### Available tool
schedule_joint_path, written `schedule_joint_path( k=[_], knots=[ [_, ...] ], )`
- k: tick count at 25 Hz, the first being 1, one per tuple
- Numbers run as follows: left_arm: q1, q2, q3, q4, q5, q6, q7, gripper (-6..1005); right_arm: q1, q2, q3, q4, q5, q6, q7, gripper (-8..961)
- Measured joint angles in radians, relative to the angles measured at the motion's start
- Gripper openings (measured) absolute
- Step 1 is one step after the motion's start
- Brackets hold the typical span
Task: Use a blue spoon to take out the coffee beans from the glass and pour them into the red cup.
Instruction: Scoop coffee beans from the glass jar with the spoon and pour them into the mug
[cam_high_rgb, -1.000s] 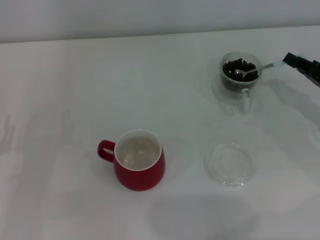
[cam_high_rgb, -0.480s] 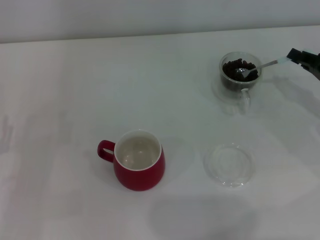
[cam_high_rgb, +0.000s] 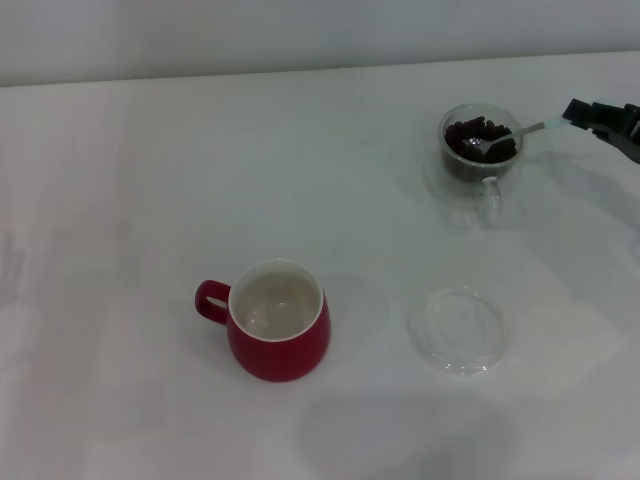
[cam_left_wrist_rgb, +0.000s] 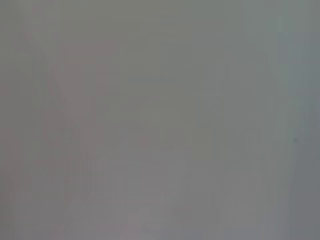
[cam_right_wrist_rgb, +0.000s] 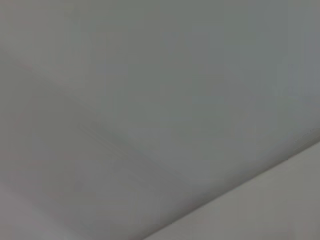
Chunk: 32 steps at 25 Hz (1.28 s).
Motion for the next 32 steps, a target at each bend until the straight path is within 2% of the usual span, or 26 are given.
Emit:
schedule_joint_path(
  k=[16,32],
  knots=[
    [-0.008,0.001,0.0,0.0,-0.013,0.0,0.0,726,0.013,-0.039,0.0,-0.003,-0.052,-0.01,0.095,147],
    [-0.009,0.004,0.0,0.0,-0.035,0.0,0.0,726,0.054,-0.059,0.0,0.005,-0.106,-0.009,0.189,146]
  ],
)
